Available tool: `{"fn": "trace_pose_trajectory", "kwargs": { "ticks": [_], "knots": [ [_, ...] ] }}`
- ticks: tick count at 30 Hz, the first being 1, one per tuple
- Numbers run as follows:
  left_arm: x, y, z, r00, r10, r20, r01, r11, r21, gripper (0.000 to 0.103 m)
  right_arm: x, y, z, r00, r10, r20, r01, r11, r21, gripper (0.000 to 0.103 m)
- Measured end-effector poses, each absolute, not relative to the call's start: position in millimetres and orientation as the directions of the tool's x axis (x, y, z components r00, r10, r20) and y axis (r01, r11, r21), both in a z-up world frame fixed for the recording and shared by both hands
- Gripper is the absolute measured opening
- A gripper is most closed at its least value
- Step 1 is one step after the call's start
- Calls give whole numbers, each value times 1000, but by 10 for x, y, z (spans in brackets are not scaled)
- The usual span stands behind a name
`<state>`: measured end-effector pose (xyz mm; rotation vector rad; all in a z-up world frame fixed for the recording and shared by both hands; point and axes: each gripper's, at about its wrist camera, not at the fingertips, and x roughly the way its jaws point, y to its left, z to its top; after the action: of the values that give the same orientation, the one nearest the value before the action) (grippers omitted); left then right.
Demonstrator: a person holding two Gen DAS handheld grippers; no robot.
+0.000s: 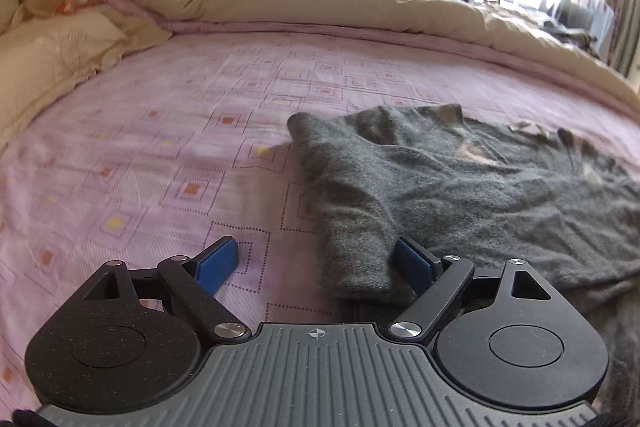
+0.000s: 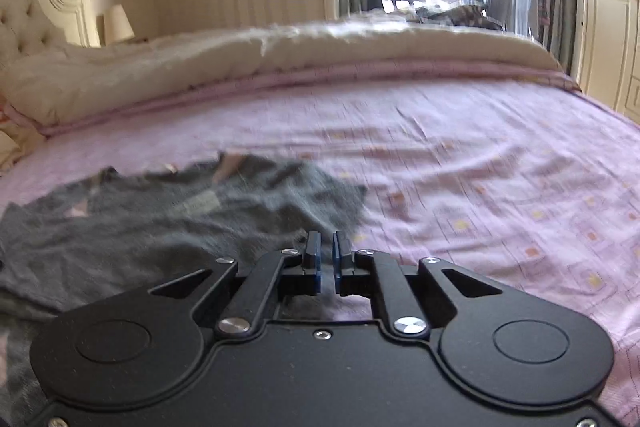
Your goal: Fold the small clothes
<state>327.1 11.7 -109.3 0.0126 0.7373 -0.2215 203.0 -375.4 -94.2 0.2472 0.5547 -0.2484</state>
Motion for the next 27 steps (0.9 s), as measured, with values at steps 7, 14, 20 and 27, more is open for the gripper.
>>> {"fn": "trace_pose_trajectory", "kwargs": {
  "ticks": [7,14,20,27],
  "knots": [
    [3219,120,-1162,751,-194,-631,213,976,-46,94,2235,-3388,-984,822,-59,-566,180,971,160,63],
    [3191,148,-1188,770,-208,-603,210,975,-68,95,2143,-3517,-1296,781,-167,-601,332,927,174,66],
    [3193,159,-1195,775,-210,-596,203,976,-79,95,2185,-3498,-1347,756,-209,-621,366,920,136,81],
    [3200,151,-1200,776,-203,-597,199,977,-74,96,2155,-3443,-1327,766,-257,-589,385,918,99,81]
  ]
}}
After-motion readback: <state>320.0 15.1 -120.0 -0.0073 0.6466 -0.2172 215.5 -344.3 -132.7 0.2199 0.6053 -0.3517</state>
